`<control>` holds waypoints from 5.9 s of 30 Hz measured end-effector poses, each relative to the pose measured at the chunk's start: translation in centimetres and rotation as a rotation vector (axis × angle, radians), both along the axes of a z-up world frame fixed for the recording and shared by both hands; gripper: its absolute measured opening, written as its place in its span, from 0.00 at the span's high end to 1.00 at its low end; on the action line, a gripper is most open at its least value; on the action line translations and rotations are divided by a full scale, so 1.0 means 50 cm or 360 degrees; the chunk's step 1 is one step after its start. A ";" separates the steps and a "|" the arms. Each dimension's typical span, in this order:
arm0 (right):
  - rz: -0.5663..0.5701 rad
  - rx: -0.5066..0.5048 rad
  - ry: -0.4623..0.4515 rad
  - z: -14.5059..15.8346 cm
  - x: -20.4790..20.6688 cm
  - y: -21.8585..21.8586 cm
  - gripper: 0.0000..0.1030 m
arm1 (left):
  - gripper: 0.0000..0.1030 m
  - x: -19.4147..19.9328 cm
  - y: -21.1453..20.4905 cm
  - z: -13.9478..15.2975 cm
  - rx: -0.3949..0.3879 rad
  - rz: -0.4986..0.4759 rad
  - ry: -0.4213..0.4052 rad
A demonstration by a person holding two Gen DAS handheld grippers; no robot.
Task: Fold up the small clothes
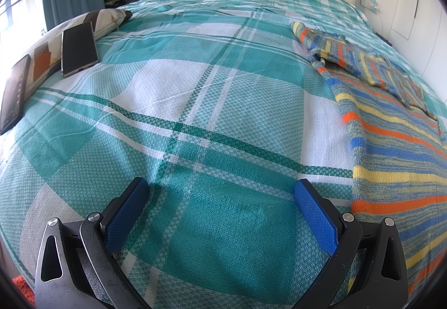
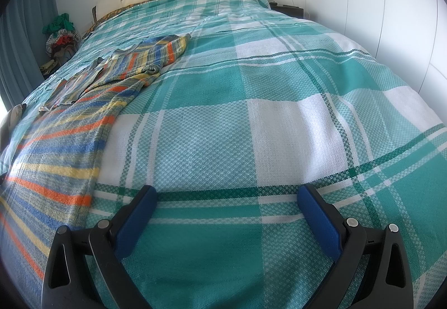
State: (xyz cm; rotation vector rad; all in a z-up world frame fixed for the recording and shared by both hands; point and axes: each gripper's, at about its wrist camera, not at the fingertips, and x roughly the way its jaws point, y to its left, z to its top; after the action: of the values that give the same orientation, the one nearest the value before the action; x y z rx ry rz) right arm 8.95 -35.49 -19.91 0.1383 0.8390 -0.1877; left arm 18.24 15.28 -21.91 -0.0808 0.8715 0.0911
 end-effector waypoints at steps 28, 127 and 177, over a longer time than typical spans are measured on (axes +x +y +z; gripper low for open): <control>0.0001 0.0390 0.0421 0.146 -0.075 -0.017 0.03 | 0.02 -0.129 -0.017 0.078 -0.0519 -0.0372 0.0360; 0.0280 0.0800 0.0563 0.058 0.339 0.048 0.93 | 0.92 0.335 -0.184 0.061 -0.0209 -0.0784 0.0691; 0.0302 0.0693 0.0426 0.067 0.658 -0.056 0.34 | 0.27 0.149 -0.829 0.048 0.0294 -0.1607 0.0067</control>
State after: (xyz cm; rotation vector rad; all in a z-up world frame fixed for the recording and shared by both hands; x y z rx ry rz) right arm 41.87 -38.29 -16.54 0.4468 1.1464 0.1619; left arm 25.68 -26.14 -19.52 0.5362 0.8580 -0.7719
